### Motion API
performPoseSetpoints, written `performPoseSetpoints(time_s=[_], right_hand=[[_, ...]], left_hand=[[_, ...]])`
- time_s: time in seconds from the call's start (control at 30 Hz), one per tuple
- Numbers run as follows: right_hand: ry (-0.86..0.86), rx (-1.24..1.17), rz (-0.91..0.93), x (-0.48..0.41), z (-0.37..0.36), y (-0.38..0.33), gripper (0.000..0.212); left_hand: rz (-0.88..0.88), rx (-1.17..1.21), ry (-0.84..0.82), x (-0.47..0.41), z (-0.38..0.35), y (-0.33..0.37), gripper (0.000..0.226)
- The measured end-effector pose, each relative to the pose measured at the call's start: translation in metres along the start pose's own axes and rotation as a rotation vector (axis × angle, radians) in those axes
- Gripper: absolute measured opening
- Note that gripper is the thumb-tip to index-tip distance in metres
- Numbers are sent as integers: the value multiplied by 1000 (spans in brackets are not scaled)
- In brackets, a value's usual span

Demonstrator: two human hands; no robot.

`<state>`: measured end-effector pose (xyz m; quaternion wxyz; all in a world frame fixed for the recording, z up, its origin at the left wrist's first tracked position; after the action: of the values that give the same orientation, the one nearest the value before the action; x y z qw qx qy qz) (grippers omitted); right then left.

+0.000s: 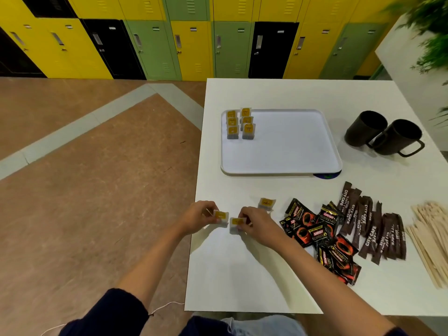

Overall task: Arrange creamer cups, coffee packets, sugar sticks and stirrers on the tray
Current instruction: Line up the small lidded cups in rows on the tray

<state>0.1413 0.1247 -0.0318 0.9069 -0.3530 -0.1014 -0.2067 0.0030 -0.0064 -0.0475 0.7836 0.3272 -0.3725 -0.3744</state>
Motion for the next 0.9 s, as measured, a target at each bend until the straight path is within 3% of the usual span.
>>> performPoseSetpoints(time_s=[0.5,0.9], right_hand=[[140,-98,17,-67,97,5,7],[205,-142,-54,-160,135,47,7]], left_hand=[[-100,-1,211,-80,50,54,9],[1,-18,350,-164,65,56,11]])
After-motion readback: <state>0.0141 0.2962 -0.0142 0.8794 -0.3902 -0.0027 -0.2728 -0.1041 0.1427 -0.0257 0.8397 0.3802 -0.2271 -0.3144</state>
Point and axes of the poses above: each hand's wrist, its own x-axis away from the middle knuckle, its own z-axis out of the back of the hand, y = z × x, the point moved 3 cm from there along -x, towards the middle knuckle, and after that the axes turned 4 degrees about x, right-handed, at the moved point
